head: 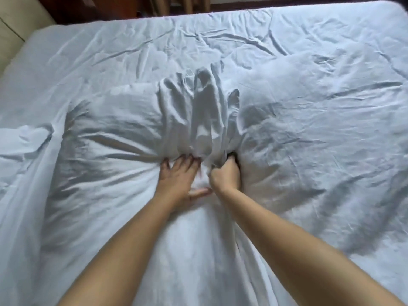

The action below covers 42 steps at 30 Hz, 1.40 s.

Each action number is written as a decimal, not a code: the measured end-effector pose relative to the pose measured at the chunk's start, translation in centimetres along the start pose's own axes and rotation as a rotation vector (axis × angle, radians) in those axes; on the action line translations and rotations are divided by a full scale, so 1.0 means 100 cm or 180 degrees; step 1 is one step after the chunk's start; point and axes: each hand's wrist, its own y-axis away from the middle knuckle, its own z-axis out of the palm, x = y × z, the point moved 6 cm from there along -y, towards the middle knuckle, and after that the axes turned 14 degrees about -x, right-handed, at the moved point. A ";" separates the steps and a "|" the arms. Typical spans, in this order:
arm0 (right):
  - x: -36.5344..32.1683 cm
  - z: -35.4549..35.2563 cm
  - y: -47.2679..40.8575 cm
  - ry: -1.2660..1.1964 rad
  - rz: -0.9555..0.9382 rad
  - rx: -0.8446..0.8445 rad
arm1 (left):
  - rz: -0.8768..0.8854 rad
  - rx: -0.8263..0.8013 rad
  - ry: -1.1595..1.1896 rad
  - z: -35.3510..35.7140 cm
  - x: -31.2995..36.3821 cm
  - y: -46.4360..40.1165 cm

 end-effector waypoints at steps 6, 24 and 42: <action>-0.076 -0.011 -0.051 -0.1323 -0.1085 -0.0136 | -0.0023 0.1914 -0.0329 -0.052 -0.047 -0.035; -0.102 0.015 -0.096 0.0260 -0.2078 0.0371 | -0.0445 0.0609 0.0002 0.004 -0.044 -0.118; -0.026 0.049 -0.200 0.0304 -0.1619 -0.0174 | -0.0163 0.0843 -0.0109 0.053 -0.038 -0.175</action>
